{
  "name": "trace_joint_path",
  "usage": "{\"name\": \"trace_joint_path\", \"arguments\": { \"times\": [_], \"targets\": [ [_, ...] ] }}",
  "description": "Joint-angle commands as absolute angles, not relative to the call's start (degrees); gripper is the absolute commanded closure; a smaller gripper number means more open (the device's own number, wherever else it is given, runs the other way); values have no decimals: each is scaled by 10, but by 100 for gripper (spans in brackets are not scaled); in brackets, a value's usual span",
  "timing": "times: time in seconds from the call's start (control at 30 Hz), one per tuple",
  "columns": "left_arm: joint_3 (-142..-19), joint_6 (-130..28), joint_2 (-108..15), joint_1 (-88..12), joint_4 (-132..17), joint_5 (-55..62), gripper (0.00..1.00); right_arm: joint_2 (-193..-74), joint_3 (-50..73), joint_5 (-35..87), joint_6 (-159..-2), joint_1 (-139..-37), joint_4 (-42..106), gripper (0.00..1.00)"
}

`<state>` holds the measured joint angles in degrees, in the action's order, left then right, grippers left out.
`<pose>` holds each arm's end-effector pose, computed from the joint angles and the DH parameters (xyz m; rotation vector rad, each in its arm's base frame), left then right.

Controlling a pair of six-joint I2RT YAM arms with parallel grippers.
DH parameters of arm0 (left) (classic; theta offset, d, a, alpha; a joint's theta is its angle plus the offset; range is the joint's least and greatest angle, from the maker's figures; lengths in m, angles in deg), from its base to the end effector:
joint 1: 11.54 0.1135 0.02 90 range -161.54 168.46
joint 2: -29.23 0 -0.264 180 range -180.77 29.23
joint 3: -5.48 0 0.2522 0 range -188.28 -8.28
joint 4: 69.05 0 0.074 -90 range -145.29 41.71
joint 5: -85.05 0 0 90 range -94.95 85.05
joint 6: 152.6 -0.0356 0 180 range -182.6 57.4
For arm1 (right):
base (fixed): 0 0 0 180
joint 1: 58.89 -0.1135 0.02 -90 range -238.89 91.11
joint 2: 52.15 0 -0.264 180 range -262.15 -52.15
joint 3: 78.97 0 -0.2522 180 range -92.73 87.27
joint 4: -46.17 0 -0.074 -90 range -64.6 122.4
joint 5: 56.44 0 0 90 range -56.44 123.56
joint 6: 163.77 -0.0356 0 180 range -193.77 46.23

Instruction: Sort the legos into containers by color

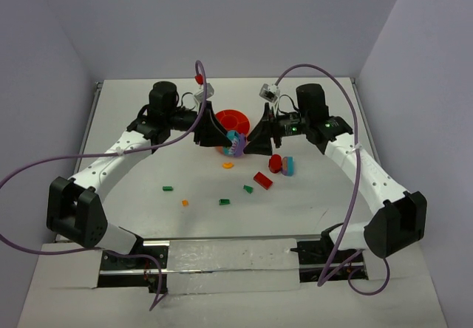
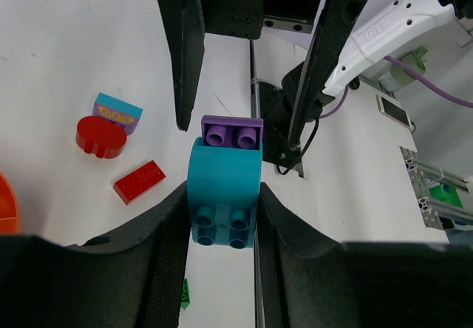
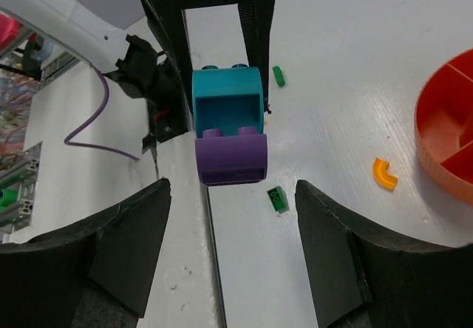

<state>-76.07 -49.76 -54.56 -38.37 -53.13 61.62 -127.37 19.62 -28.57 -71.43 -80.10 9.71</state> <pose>0.2772 -0.1768 0.3386 1.0616 1.6708 -1.5434 0.2512 0.1312 0.3503 -1.0455 1.7500 1.3262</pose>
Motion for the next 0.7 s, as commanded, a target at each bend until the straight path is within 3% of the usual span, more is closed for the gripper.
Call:
{"name": "trace_joint_path", "arguments": {
  "times": [0.0,0.47,0.57,0.67],
  "targets": [
    [-765,-504,-530,-386,-557,644,100,-1294,157,-325,-729,-806,90,25],
    [-761,-527,-533,-394,-531,641,100,-1313,143,-342,-734,-811,91,51],
    [-760,-537,-536,-397,-520,640,100,-1313,139,-341,-728,-813,83,62],
    [-764,-552,-536,-399,-500,634,86,-1315,134,-341,-708,-819,64,81]
  ]
}}
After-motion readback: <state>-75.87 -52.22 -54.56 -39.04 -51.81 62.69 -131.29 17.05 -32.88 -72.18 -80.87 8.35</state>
